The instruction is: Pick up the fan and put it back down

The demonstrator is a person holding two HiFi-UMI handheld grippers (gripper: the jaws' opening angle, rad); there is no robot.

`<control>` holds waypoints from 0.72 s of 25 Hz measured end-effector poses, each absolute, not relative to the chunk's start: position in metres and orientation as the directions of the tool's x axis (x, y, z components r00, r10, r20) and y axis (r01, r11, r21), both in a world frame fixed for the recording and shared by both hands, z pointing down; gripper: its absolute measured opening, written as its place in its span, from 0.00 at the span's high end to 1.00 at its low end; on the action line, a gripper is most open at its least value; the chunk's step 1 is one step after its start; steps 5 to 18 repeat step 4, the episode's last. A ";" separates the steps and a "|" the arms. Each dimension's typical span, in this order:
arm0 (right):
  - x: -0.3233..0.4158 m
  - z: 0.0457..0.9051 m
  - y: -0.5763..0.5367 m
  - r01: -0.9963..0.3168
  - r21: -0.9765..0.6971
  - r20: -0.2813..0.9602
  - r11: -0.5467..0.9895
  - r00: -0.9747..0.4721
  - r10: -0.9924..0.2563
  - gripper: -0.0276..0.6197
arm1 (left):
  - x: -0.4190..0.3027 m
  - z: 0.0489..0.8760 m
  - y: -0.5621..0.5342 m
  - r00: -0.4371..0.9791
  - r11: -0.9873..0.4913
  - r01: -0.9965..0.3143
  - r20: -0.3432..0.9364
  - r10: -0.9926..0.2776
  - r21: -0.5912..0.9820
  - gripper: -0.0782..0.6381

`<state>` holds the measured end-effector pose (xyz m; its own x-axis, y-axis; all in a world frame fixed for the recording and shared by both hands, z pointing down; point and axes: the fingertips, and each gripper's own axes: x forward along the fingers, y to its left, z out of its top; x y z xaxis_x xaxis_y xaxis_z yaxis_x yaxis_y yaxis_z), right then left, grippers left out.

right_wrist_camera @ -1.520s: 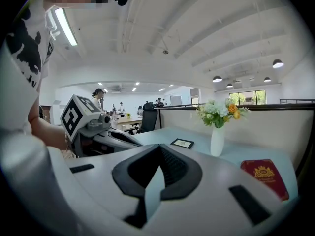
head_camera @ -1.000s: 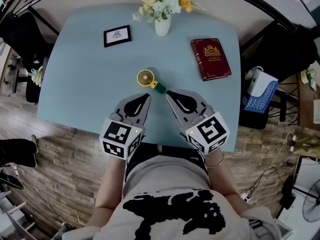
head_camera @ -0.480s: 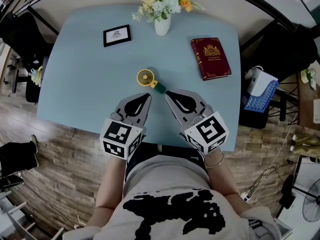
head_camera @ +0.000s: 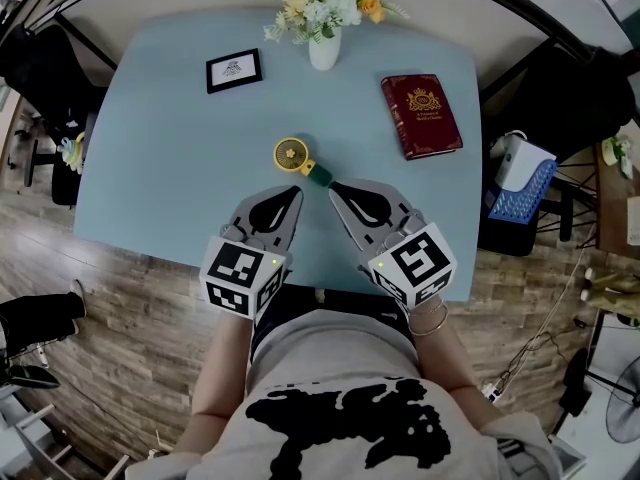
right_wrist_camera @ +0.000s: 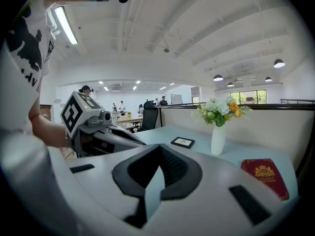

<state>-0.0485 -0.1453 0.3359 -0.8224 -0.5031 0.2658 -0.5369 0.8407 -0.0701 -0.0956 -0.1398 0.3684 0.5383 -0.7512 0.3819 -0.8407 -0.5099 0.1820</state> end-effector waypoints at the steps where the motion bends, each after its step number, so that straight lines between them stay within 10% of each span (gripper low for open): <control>1: -0.048 0.336 -0.145 -0.537 -0.072 0.267 0.840 -0.822 -0.503 0.95 | -0.095 0.369 -0.140 0.539 -0.511 -0.840 0.383 -0.750 0.183 0.88; 18: -0.048 0.335 -0.145 -0.538 -0.069 0.266 0.840 -0.821 -0.505 0.95 | -0.094 0.369 -0.139 0.544 -0.514 -0.837 0.386 -0.745 0.187 0.88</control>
